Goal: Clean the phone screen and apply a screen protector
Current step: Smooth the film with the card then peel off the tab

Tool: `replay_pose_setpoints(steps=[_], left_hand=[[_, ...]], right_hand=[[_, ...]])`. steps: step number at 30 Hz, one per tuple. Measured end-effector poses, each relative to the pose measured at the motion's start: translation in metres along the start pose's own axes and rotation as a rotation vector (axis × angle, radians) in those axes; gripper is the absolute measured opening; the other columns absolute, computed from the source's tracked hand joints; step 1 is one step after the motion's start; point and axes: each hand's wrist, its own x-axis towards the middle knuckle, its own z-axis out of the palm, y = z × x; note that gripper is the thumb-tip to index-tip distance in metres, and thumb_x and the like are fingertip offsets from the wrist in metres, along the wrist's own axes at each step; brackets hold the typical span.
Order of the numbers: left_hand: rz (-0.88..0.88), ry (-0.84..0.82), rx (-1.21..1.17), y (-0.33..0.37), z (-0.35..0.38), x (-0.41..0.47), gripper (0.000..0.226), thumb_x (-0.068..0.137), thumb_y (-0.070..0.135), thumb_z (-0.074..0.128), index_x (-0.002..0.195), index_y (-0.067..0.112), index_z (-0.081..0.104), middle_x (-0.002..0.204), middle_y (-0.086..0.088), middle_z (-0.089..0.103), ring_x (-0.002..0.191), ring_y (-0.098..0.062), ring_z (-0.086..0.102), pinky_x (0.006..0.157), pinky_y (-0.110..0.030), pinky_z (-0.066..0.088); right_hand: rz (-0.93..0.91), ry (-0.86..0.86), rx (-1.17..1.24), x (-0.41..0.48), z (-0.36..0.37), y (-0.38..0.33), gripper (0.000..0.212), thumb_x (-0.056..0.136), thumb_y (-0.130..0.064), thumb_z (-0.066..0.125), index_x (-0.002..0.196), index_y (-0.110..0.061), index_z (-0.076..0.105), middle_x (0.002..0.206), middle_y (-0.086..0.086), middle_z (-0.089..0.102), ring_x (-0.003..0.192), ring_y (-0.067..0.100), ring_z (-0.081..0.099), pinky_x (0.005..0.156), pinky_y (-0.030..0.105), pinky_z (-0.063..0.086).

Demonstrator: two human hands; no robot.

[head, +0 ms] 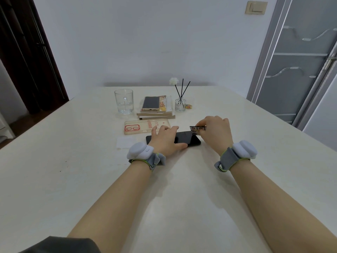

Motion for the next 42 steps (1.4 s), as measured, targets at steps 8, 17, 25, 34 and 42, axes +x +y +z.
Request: replay_pose_setpoints(steps=[8,17,25,34,42], left_hand=[[0.001,0.002,-0.005,0.0,-0.001,-0.001,0.076,0.085,0.056,0.053,0.145,0.021,0.025,0.14,-0.004,0.044,0.139,-0.021,0.021,0.115,-0.047,-0.001],[-0.023,0.003,-0.039,-0.001,-0.004,-0.004,0.079,0.083,0.055,0.057,0.145,0.019,0.025,0.14,-0.004,0.046,0.138,-0.022,0.022,0.115,-0.047,0.0],[-0.042,-0.036,-0.06,-0.008,-0.02,-0.007,0.086,0.074,0.052,0.069,0.145,0.026,0.027,0.14,-0.002,0.043,0.138,-0.021,0.02,0.114,-0.044,0.007],[-0.096,-0.115,-0.063,-0.021,-0.04,-0.015,0.083,0.071,0.032,0.073,0.142,0.032,0.03,0.137,0.002,0.047,0.135,-0.022,0.023,0.113,-0.047,0.015],[-0.166,-0.174,-0.065,-0.031,-0.046,-0.018,0.09,0.067,0.03,0.071,0.143,0.041,0.024,0.139,0.001,0.042,0.131,-0.027,0.027,0.099,-0.037,0.03]], right_hand=[[0.099,0.16,0.133,0.002,-0.004,0.01,0.033,0.088,-0.01,0.046,0.104,-0.024,0.071,0.102,0.002,0.067,0.098,0.027,0.052,0.078,0.034,0.024],[-0.063,-0.012,0.07,0.002,0.004,0.003,0.031,0.088,-0.012,0.048,0.098,-0.028,0.073,0.103,-0.004,0.068,0.099,0.022,0.05,0.08,0.035,0.021],[0.123,0.148,0.101,0.004,0.008,0.017,0.039,0.094,-0.007,0.038,0.113,-0.024,0.067,0.108,0.002,0.064,0.102,0.027,0.047,0.079,0.036,0.028],[0.416,0.131,0.481,0.004,-0.002,0.015,0.038,0.09,-0.002,0.047,0.126,-0.01,0.056,0.114,0.017,0.064,0.11,0.03,0.056,0.089,0.033,0.044],[0.49,-0.033,0.356,0.002,0.014,0.015,0.046,0.089,0.007,0.04,0.132,-0.006,0.049,0.131,0.019,0.051,0.118,0.033,0.05,0.096,0.038,0.043]])
